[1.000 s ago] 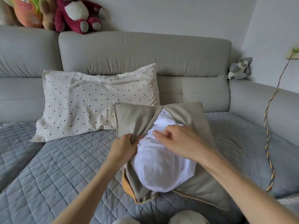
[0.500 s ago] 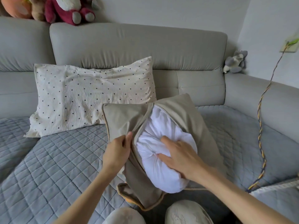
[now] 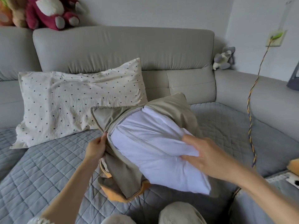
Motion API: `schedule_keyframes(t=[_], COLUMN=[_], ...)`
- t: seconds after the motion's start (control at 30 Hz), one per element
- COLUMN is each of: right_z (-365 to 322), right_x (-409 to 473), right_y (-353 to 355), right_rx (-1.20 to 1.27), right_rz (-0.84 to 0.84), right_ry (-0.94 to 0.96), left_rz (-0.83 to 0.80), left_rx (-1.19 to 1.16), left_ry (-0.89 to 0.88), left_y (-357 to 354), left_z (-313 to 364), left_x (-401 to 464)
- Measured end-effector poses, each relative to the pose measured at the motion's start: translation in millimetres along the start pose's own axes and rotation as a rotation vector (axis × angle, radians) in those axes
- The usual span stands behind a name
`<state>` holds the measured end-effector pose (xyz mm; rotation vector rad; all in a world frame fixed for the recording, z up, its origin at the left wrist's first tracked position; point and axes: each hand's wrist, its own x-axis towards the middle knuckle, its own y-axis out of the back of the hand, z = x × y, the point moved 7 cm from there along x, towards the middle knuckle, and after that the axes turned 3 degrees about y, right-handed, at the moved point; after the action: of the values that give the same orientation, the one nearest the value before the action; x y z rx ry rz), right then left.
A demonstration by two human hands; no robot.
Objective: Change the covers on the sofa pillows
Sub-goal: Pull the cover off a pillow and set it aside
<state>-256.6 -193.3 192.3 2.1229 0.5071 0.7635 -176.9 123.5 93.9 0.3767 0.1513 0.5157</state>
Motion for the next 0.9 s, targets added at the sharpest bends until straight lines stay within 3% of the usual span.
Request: schedule_keyframes(t=[0.13, 0.27, 0.33, 0.47, 0.57, 0.67, 0.73, 0.9], right_z=[38.2, 54.4, 28.8, -68.4, -92.9, -66.8, -47.1, -37.5], right_x=[10.6, 17.2, 21.7, 24.9, 40.9, 54.1, 53.9, 55.2], right_y=[13.3, 51.1, 76.2, 87.0, 44.5, 3.5, -4.9, -15.1], right_rx=[-0.116, -0.41, -0.409, -0.141, -0.41, -0.75, -0.741, -0.843], right_rz=[-0.096, -0.197, -0.129, 0.113, 0.258, 0.343, 0.412, 0.501], right_ry=[-0.174, -0.369, -0.318, -0.026, 0.017, -0.164, -0.202, -0.057], left_rz=[-0.111, -0.204, -0.211, -0.201, -0.255, -0.342, -0.364, -0.181], left_rx=[-0.124, -0.076, -0.118, -0.184, -0.228, -0.281, -0.266, -0.07], left_ry=[-0.053, -0.243, -0.287, -0.338, -0.356, -0.317, -0.267, -0.278], left_y=[3.4, -11.9, -17.5, -23.9, -30.2, -32.7, -26.2, -3.7], left_z=[27.9, 66.5, 82.9, 104.4, 113.5, 113.4, 101.7, 81.0], left_x=[-32.1, -77.6, -91.6, -105.9, -116.7, -125.3, -121.9, -111.9])
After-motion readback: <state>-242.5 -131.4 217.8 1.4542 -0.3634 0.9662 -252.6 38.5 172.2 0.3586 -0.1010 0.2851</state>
